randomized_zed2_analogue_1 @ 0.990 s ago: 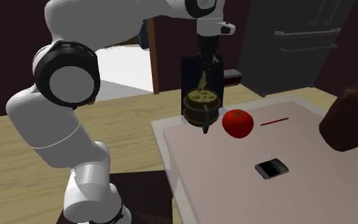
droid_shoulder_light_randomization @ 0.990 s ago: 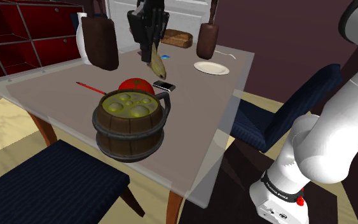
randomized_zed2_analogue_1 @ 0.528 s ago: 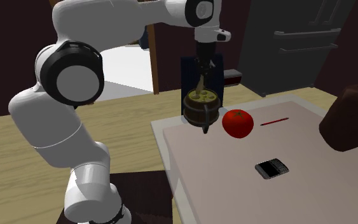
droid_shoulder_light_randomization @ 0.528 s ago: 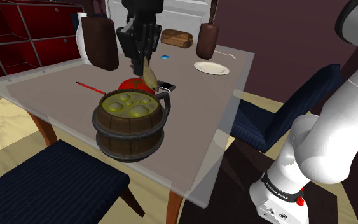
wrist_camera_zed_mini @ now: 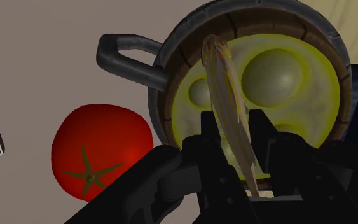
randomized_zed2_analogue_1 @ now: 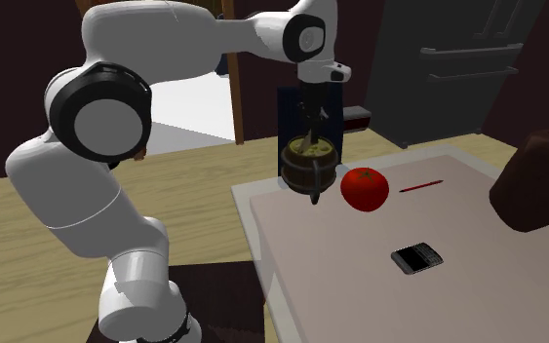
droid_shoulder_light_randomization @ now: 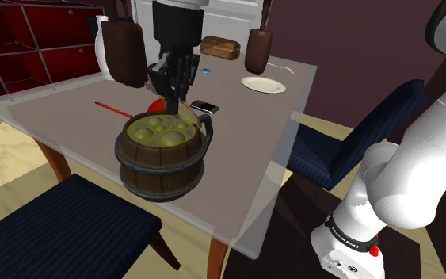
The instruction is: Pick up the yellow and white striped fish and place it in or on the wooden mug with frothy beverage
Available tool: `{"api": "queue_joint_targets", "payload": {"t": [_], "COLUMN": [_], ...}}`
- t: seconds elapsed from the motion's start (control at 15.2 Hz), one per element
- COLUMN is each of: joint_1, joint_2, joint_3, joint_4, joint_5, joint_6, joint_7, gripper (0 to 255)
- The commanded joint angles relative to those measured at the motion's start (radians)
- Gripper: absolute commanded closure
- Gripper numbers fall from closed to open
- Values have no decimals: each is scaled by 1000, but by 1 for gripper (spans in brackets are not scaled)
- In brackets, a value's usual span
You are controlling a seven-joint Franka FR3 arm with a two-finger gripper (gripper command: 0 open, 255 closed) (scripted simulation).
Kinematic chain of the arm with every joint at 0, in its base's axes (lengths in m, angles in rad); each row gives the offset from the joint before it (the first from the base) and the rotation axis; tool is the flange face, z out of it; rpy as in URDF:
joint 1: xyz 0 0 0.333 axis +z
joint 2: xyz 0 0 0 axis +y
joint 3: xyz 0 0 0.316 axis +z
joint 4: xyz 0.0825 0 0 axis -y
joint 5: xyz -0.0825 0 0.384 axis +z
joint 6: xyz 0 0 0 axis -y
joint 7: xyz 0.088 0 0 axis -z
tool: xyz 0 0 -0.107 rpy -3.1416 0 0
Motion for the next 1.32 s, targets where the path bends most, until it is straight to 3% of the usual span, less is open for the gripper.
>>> {"api": "queue_joint_targets", "payload": {"t": [0.0,0.46,0.53,0.86,1.12,1.25], "joint_1": [0,0,0,0,0,0], "joint_2": [-8,-7,-7,-7,23,23], "joint_3": [-1,-1,-1,-1,2,2], "joint_4": [-32,-32,-32,-32,130,130], "joint_5": [3,3,3,3,-9,-9], "joint_6": [24,24,24,24,-109,-109], "joint_7": [-3,-3,-3,-3,7,7], "gripper": [255,255,0,0,0,0]}}
